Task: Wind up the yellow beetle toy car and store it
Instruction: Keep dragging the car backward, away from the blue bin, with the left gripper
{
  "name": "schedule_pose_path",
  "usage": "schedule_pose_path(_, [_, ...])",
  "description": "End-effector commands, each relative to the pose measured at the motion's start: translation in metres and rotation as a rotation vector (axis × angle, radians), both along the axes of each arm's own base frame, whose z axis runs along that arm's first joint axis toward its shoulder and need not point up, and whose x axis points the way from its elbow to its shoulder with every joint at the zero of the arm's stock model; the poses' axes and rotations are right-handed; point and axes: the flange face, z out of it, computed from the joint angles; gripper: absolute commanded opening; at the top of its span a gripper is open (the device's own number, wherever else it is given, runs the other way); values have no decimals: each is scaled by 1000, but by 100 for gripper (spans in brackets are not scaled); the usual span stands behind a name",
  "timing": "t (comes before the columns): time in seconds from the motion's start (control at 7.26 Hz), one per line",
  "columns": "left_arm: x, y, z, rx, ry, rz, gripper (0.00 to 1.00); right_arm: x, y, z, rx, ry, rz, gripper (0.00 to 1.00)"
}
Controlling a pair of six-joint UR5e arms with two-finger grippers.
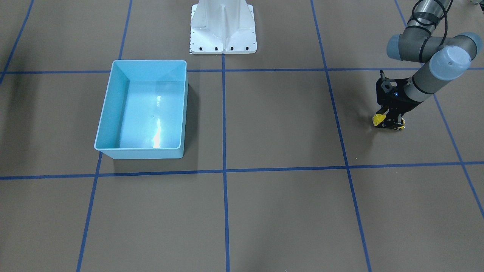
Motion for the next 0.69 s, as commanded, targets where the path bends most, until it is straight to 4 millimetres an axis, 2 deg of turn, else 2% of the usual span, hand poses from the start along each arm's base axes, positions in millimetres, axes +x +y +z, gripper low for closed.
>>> schedule_pose_path(0.0, [-3, 0, 3, 6, -1, 2, 28, 0, 0, -1, 1, 0, 0, 100])
schedule_pose_path(0.55, [-10, 0, 7, 8, -5, 1, 28, 0, -1, 0, 1, 1, 0, 100])
